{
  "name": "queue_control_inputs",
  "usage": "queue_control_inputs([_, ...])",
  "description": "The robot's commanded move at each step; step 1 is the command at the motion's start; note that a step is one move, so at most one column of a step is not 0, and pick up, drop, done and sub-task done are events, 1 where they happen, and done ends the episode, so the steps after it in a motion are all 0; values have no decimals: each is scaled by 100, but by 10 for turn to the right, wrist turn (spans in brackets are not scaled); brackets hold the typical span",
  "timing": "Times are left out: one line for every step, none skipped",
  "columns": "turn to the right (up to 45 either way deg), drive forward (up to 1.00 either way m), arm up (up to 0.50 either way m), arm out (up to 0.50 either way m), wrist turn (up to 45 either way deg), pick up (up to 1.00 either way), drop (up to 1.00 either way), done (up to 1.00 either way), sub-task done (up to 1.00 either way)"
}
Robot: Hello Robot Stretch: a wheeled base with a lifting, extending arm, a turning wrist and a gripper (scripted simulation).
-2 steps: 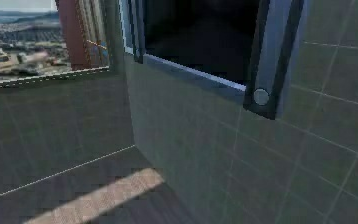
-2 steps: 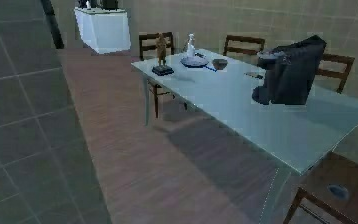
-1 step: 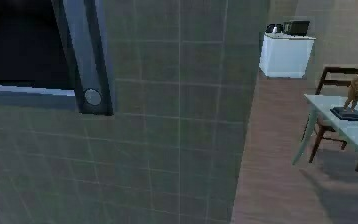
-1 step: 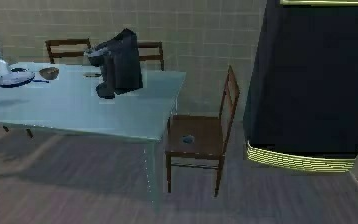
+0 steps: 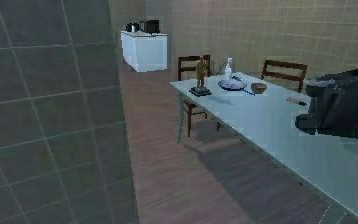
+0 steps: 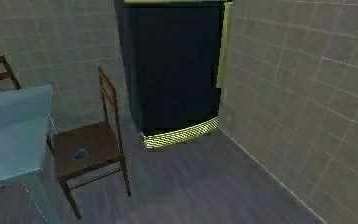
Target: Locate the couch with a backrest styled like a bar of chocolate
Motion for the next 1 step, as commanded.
queue_control_inputs([0, 65, 0, 0, 0, 0, 0, 0, 0])
